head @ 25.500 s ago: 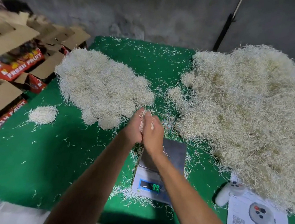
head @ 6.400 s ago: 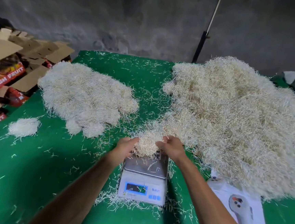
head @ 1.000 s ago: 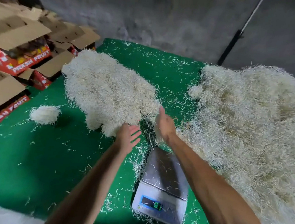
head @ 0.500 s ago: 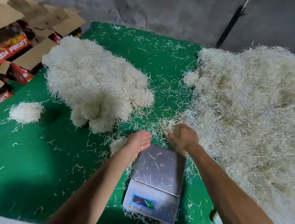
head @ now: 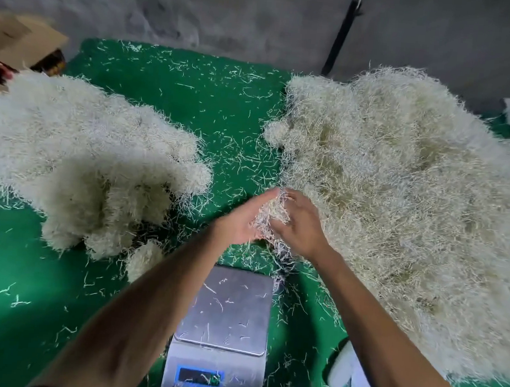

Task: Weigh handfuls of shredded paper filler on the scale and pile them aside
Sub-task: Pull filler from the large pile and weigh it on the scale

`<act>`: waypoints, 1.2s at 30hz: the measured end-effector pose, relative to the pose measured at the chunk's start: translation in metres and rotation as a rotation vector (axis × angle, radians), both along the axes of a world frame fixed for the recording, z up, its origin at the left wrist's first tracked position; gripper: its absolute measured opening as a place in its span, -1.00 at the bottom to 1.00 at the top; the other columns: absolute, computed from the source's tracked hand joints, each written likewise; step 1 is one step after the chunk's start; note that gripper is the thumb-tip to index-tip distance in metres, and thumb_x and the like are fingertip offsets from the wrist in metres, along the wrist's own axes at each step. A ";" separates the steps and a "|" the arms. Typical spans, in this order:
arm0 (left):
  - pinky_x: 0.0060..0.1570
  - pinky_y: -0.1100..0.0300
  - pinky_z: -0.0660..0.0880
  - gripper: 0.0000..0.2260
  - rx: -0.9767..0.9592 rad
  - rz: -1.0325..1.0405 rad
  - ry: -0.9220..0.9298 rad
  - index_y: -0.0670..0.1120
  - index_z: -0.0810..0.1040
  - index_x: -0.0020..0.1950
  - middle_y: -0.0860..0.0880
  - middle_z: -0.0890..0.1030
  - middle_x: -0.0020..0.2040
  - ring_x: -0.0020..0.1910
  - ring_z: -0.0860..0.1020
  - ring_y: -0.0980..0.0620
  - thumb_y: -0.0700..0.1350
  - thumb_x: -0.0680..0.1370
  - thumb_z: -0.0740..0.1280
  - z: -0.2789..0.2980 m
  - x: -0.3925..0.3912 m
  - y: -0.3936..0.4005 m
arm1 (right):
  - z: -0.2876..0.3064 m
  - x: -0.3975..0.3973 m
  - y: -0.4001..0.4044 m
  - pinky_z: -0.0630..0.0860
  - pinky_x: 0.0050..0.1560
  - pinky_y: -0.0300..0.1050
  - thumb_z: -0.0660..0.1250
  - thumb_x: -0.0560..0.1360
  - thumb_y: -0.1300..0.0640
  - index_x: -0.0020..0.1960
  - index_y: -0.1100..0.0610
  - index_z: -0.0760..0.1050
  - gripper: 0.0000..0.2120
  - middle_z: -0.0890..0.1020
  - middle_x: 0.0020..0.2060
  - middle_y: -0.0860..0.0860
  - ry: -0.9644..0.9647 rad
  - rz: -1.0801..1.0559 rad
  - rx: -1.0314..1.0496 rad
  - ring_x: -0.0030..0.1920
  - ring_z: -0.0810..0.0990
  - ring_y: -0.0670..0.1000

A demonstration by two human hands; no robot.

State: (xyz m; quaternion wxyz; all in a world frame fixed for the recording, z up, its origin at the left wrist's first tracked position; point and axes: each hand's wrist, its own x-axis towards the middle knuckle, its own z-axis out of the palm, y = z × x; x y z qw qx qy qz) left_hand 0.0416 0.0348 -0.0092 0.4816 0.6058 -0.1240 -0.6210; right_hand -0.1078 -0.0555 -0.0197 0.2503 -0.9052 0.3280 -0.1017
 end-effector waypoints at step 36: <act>0.48 -0.19 0.16 -0.12 -0.279 0.086 -0.442 0.00 0.24 0.57 -0.07 0.18 0.60 0.56 0.18 -0.17 0.13 0.33 0.53 0.210 0.027 -0.100 | 0.088 -0.033 -0.082 0.61 0.16 0.09 0.23 0.51 -0.44 0.44 0.22 0.36 -0.18 0.58 0.22 0.16 0.122 -0.344 -0.046 0.11 0.62 0.17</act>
